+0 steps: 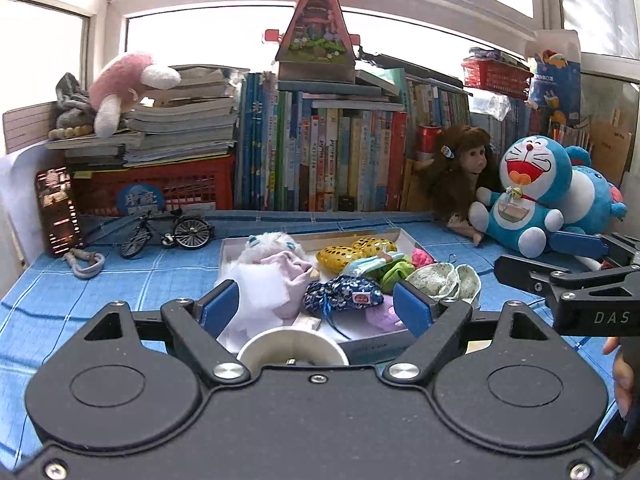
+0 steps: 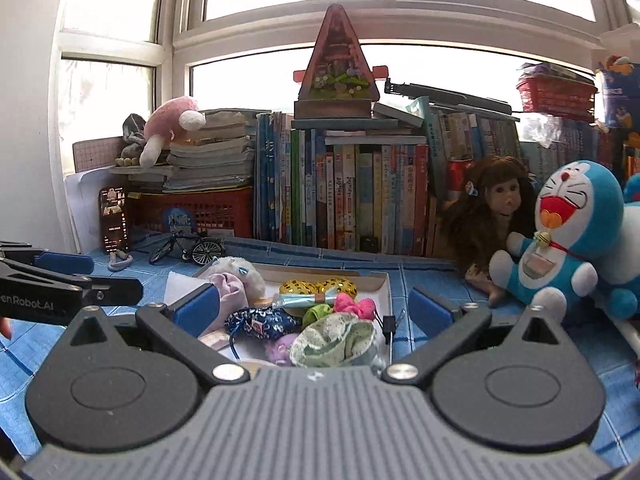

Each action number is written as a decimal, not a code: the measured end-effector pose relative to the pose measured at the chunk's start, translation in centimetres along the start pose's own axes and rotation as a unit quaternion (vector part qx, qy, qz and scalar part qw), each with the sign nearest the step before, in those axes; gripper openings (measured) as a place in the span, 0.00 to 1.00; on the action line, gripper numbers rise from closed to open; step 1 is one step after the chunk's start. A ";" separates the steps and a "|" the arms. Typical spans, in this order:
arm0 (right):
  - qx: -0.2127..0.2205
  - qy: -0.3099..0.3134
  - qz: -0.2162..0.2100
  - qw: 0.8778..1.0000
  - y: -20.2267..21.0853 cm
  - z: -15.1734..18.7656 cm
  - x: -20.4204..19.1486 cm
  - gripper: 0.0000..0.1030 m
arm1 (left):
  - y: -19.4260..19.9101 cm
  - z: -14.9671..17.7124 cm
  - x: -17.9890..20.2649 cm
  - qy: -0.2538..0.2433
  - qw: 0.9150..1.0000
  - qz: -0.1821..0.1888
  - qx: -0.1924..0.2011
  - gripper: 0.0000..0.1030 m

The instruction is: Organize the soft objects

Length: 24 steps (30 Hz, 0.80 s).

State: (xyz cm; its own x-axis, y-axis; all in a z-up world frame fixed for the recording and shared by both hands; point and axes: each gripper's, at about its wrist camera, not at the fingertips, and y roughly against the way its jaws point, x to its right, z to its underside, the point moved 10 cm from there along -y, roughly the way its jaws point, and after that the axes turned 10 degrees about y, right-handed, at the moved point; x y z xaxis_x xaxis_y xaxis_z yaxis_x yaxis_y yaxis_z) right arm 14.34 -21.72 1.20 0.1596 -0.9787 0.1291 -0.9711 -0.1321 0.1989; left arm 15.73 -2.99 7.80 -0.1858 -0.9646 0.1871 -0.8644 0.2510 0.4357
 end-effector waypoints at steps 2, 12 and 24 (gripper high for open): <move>0.003 -0.002 0.003 1.000 0.6 0.6 -0.1 1.00 | 0.7 0.7 -0.3 -0.001 1.000 -0.007 0.010 0.81; 0.026 0.007 0.027 0.999 3.3 2.5 -0.6 1.00 | 3.8 3.7 -1.9 -0.001 0.998 -0.045 0.042 0.82; 0.033 0.013 0.046 0.998 4.0 5.5 -1.3 1.00 | 4.3 7.8 -3.4 0.021 0.996 -0.073 0.038 0.85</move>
State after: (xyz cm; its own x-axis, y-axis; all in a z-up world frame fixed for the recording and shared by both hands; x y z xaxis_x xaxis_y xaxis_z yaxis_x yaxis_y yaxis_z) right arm 9.24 -21.86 -3.55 0.0725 -0.9828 0.1697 -0.9914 -0.0524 0.1200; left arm 9.00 0.78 2.19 -0.0364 -0.9858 0.1640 -0.9142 0.0991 0.3930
